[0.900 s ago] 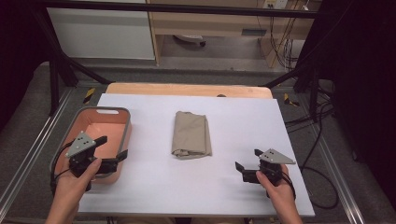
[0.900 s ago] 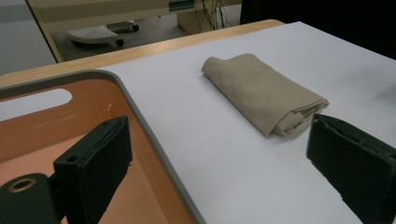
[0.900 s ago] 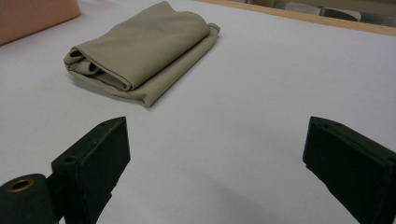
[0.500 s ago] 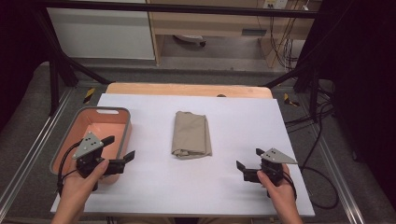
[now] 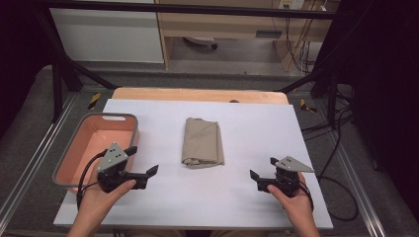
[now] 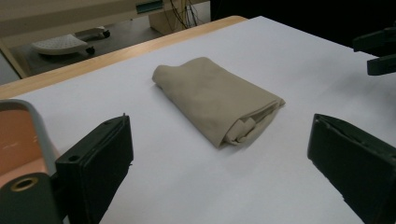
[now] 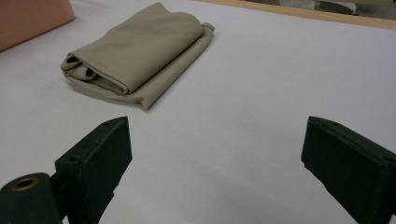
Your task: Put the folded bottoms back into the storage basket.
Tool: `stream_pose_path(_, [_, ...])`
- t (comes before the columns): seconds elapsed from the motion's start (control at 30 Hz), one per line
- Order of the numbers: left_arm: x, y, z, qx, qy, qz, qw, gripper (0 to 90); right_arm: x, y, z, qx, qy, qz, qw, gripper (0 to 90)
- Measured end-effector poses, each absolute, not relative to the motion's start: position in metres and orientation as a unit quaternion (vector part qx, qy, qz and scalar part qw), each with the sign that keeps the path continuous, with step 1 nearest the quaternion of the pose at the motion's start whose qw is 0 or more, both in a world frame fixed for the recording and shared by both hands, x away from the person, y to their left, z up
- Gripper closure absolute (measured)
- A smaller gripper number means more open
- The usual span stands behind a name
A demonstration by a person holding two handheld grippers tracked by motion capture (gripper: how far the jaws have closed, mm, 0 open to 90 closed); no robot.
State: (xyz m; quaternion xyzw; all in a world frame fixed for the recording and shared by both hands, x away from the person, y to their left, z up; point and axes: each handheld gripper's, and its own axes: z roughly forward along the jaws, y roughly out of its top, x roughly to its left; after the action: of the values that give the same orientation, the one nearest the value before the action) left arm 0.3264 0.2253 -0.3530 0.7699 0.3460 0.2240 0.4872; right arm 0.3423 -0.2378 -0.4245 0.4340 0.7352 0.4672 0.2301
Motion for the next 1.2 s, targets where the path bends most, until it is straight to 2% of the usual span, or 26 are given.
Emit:
stream_pose_path(0.23, [0.328,0.204,-0.360,0.784,0.330,0.221,0.478,8.4,0.343,-0.237,-0.423,0.434,0.738,0.464,0.227,10.3])
stream_pose_path(0.53, [0.349,0.173,-0.367,0.798,0.319,0.216,0.464,11.5,0.342,-0.238,-0.424,0.438,0.738,0.459,0.229,10.3])
stream_pose_path(0.8, [0.373,0.152,-0.381,0.810,0.322,0.211,0.442,18.6,0.343,-0.237,-0.425,0.438,0.742,0.454,0.227,10.5])
stream_pose_path(0.97, [0.385,0.141,-0.402,0.825,0.321,0.201,0.420,28.1,0.344,-0.238,-0.426,0.441,0.744,0.449,0.226,10.8])
stream_pose_path(1.2, [0.397,0.133,-0.429,0.841,0.325,0.186,0.391,32.2,0.345,-0.236,-0.427,0.439,0.748,0.443,0.226,11.1])
